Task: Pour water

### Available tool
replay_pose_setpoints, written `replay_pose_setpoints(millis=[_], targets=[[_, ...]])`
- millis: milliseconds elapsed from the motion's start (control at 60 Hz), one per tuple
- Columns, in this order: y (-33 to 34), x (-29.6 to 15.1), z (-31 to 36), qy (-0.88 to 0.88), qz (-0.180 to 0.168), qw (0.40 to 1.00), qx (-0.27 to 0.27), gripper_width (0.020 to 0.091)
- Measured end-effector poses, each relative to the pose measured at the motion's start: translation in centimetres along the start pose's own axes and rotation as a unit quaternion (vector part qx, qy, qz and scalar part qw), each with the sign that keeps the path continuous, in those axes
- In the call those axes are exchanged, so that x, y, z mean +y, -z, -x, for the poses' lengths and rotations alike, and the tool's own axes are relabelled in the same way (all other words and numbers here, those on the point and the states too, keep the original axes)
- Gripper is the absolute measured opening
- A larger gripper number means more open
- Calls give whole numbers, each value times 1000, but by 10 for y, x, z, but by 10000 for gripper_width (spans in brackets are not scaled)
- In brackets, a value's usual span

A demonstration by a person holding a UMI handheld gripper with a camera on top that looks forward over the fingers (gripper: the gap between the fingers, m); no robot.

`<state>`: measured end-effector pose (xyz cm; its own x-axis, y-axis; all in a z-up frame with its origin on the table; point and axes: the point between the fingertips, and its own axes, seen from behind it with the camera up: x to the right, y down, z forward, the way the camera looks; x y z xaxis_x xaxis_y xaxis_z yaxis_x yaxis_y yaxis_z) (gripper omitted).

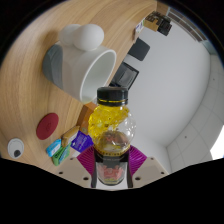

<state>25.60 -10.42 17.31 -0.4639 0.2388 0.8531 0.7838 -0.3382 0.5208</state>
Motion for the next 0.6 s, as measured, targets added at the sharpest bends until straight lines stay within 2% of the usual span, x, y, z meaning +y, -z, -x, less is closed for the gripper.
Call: replay_pose_setpoints(millis=[167,317,417,500,600], targets=[[2,1,-7,-46,-9,999,-3,401],[7,13,-11,-256,-25,965,-56,403],[13,29,-24,-434,-29,896,-89,405],[19,34,-34,-567,-49,814,-115,405],[25,28,-28,-687,-54,709,-150,405]])
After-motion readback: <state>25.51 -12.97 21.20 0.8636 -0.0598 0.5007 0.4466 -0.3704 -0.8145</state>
